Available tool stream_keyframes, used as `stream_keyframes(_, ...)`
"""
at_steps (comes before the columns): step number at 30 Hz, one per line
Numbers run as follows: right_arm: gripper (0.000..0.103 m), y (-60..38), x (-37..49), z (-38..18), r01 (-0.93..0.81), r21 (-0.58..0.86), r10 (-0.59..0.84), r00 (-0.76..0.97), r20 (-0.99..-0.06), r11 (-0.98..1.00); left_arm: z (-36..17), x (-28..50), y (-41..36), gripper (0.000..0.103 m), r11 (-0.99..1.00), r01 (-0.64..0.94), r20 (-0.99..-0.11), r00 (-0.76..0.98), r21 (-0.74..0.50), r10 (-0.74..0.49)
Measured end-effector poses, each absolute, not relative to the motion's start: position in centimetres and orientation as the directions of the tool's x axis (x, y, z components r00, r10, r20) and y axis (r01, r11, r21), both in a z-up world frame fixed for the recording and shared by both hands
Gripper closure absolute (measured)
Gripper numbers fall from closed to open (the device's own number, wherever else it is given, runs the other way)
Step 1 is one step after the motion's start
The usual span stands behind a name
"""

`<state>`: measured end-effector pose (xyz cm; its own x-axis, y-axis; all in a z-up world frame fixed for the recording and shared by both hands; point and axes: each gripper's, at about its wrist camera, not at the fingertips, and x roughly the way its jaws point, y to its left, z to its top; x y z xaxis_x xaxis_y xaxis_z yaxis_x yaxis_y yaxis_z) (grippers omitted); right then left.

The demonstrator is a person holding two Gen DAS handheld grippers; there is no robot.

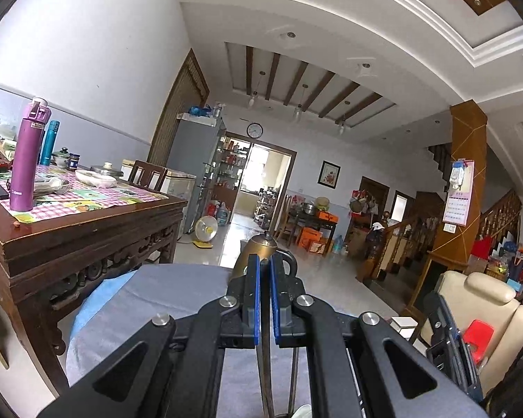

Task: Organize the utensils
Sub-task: 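Lower the chopsticks into the holder and open both tools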

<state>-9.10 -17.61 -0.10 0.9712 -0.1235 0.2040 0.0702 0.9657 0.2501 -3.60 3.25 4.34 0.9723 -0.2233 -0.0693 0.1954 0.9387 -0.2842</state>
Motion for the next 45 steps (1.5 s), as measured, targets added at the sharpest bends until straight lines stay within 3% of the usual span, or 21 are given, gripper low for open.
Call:
stream_keyframes(19,0.096,-15.9,-9.3,-1.2,0.028,0.143,-0.044,0.993,0.110,0.989,2.5,-2.5,4.0,0.097,0.937,0.179,-0.174,0.955,-0.301,-0.238)
stream_keyframes(45,0.096,-17.8,-9.9,-2.7,-0.006,0.146,0.015,0.998,-0.065,0.989,1.4,-2.8,3.4,0.096,0.943,0.200,-0.299,0.913,-0.264,-0.278)
